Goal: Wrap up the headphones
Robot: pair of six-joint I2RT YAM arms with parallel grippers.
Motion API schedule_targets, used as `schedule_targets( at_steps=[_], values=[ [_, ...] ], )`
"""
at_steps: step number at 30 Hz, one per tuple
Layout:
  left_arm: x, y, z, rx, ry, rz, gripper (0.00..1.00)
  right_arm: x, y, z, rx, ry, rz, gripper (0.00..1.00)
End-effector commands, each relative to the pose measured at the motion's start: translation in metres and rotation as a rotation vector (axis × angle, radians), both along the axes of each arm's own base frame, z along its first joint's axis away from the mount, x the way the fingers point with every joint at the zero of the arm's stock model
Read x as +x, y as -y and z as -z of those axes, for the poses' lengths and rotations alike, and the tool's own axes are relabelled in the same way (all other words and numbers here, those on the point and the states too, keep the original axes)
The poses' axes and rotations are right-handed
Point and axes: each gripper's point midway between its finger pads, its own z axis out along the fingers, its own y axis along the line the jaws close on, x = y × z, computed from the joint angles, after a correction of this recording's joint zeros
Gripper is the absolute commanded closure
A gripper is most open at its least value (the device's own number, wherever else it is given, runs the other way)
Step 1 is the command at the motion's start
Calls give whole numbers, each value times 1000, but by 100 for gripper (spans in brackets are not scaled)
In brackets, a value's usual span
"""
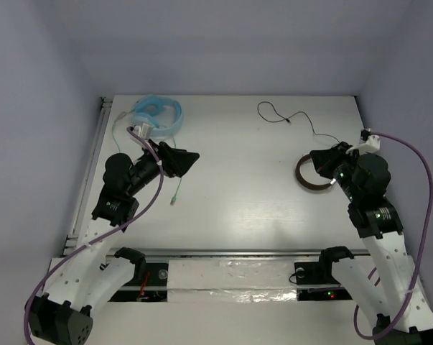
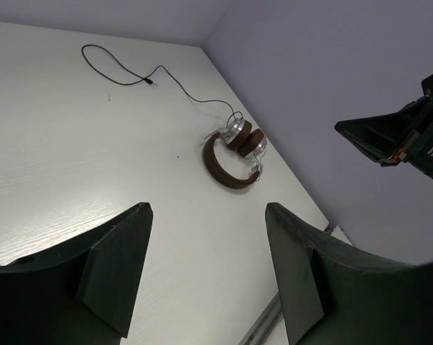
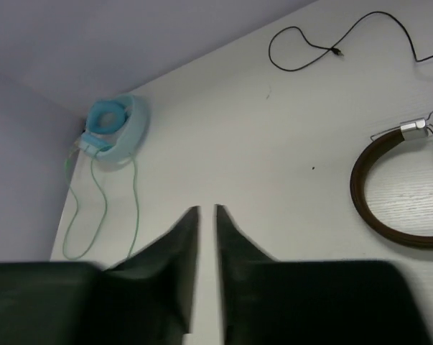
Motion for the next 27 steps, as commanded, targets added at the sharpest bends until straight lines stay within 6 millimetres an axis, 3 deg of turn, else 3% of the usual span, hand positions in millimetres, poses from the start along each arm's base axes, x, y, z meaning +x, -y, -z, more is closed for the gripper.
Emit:
schedule_targets(
  at_steps=[1, 3, 5, 6, 8, 9, 10, 11, 12, 13, 17, 22, 25, 27],
  values=[
    [-6, 1, -14, -29, 57, 12, 39, 8, 10, 11, -15, -50, 59, 95],
    [-10, -1, -13, -36, 65, 11, 45, 16, 14, 24, -16, -83, 93, 100],
    [-10, -4, -12, -51, 63, -11, 65, 22, 15, 37, -20, -116, 106, 100],
    [-10, -4, -4, -49, 46, -14, 80, 26, 16, 46, -26, -138, 119, 100],
    [-12, -4, 1, -44, 35, -9, 93, 36, 14, 65, -20, -202, 124, 100],
    [-12, -4, 7, -38, 16, -9, 99, 39, 12, 71, -15, -217, 117, 95],
    [-12, -5, 9, -32, 10, -12, 100, 45, 10, 83, -17, -252, 116, 84],
    [-13, -6, 10, -27, 16, -19, 100, 49, 9, 89, -8, -268, 118, 68],
    [-14, -7, 12, -20, 6, -25, 100, 53, 8, 92, -4, -272, 119, 40],
    [-14, -9, 13, -18, 5, -34, 100, 57, 8, 100, -6, -288, 125, 33],
    [-19, -15, 13, -3, 12, -58, 100, 71, 8, 139, -13, -393, 153, 31],
    [-23, -13, 18, -14, 3, -42, 100, 83, 3, 172, -2, -471, 156, 33],
    [-25, -10, 17, -26, 7, -26, 100, 92, 18, 191, -50, -516, 240, 33],
    [-26, -11, 18, -31, 10, -29, 100, 100, 25, 194, -51, -518, 265, 32]
  ],
)
